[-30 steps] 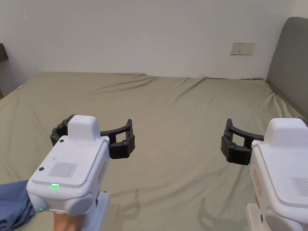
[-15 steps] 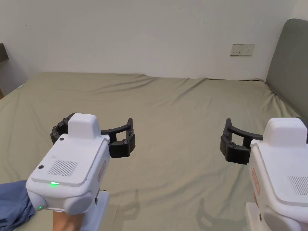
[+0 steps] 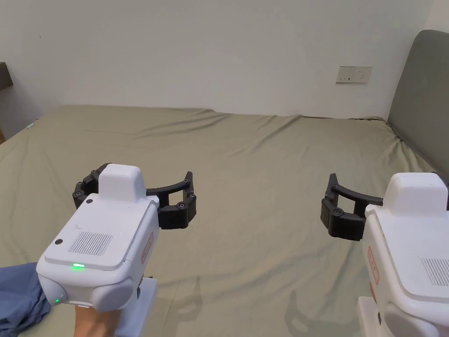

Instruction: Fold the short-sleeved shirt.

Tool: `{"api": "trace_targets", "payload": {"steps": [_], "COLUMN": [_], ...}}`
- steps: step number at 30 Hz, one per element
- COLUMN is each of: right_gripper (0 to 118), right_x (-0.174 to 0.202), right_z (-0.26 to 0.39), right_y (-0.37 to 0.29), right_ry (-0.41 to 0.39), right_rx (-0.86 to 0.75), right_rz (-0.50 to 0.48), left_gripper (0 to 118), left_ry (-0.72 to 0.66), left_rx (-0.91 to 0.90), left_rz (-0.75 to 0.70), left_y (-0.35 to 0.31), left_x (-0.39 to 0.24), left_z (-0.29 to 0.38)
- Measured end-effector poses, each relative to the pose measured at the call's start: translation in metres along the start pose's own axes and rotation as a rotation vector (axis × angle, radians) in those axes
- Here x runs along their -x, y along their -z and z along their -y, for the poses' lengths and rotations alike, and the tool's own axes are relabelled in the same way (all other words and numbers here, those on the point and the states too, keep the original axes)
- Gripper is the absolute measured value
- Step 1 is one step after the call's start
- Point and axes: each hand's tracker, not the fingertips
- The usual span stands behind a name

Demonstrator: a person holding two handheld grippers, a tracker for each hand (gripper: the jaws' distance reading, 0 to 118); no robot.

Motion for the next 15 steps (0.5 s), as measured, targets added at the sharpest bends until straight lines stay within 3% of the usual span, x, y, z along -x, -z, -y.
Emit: {"api": "trace_targets", "payload": {"steps": [8, 15], "right_gripper": [118, 118], "right_x": [0.0002, -0.0005], "right_z": [-0.0016, -0.0058], "right_y": [-0.0014, 0.0021], "right_ry": [0.003, 0.065], "right_rx": [-0.003, 0.09], "right_rz": [0.005, -0.016], "left_gripper": [118, 118], "left_ry": [-0.007, -0.013], "left_rx": [-0.011, -0.003], "left_rz": [-0.005, -0.004], "left_y": [-0.0017, -0.0029], "left_x": [0.0017, 0.0052], "left_z": [-0.0011, -0.0014]}}
